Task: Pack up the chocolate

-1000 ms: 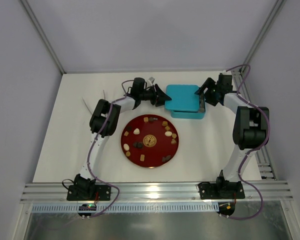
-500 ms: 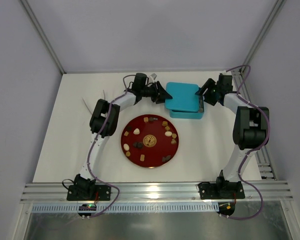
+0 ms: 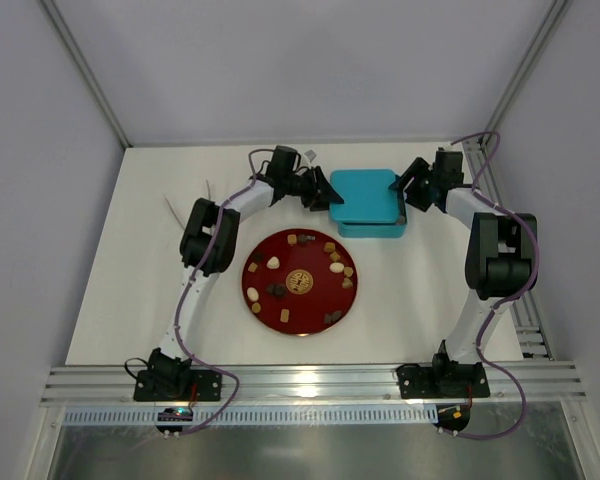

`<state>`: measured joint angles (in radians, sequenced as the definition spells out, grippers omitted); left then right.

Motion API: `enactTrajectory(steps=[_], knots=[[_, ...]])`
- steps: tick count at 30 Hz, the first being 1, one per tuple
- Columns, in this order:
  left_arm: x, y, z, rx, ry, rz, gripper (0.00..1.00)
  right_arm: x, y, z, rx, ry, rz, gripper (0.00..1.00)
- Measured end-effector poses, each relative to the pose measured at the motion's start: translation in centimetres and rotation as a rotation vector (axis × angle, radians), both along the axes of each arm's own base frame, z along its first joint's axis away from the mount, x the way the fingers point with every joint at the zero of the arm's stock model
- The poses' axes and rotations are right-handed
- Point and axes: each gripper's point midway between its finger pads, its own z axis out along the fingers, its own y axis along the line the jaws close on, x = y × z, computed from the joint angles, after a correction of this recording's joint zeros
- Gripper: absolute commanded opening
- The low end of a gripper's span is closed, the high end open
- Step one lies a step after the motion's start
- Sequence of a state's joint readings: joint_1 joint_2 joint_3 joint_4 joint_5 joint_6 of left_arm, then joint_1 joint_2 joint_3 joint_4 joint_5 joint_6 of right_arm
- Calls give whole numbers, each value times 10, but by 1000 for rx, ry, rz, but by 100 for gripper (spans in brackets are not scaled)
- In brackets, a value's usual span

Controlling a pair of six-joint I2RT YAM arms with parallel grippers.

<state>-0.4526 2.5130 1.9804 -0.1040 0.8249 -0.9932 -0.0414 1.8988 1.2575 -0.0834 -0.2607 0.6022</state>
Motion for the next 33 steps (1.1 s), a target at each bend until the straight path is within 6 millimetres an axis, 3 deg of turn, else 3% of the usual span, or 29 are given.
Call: enactTrajectory(steps=[33], knots=[[-15,-7,2,158,31,1,37,-6,0,-7,32,6,-51,66]])
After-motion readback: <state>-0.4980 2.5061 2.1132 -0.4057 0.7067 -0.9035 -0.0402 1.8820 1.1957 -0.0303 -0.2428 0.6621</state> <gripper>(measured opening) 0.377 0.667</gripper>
